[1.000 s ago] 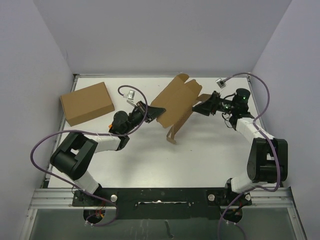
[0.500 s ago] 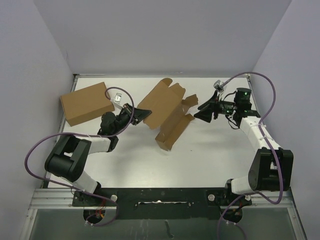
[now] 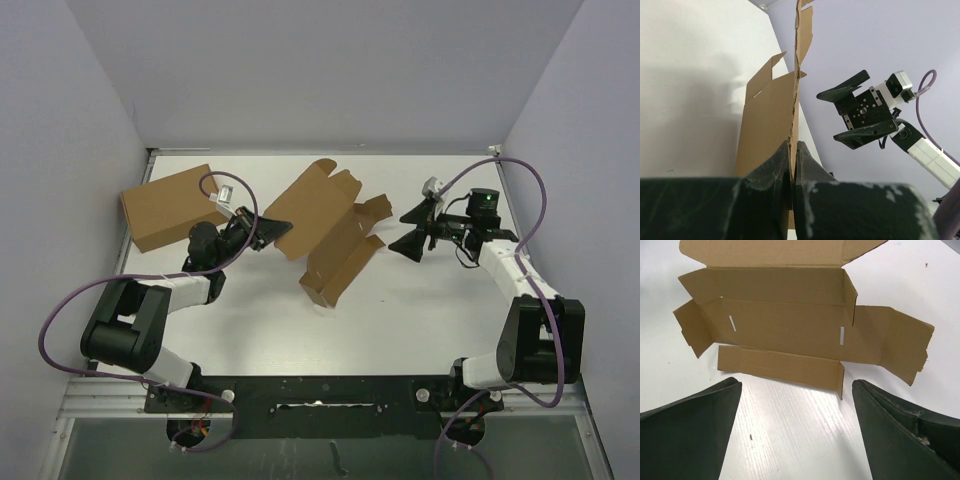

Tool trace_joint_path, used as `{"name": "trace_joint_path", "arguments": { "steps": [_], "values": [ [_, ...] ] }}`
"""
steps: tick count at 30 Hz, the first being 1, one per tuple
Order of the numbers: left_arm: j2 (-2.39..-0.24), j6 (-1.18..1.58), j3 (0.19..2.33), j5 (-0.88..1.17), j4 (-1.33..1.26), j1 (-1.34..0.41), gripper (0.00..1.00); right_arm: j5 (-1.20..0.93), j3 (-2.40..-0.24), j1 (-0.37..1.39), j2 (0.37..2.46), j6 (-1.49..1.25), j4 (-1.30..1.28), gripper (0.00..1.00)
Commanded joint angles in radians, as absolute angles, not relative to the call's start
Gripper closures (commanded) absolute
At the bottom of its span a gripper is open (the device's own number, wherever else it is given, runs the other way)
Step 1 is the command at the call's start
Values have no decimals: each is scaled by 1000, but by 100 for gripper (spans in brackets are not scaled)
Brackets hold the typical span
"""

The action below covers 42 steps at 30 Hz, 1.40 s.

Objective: Fold the paper box

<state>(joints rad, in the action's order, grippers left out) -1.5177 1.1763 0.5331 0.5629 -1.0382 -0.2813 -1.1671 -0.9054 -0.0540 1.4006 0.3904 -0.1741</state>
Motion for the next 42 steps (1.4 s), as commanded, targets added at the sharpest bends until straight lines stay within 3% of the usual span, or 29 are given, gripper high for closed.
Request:
{"name": "trace_joint_path", "arguments": {
  "steps": [1, 9, 16, 21, 34, 42],
  "values": [
    [-1479, 1155, 538, 617, -1085, -270, 100, -1202, -892, -61, 1426, 467, -134, 2],
    [-1481, 1117, 517, 608, -1074, -261, 100, -1112, -968, -58, 1586, 370, -208, 0],
    [-1500, 1100, 515, 606, -1074, -259, 100, -1044, -1068, -54, 1698, 331, -335, 15],
    [-1515, 1095, 509, 601, -1082, -258, 100, -1056, -1088, -42, 1730, 315, -356, 19],
    [-1529, 1076, 509, 630, -1077, -239, 100, -1015, -1105, -118, 1709, 310, -350, 19],
    [-1530, 1059, 524, 702, -1094, -235, 100, -1028, -1096, -121, 1688, 490, -327, 12]
  ]
}}
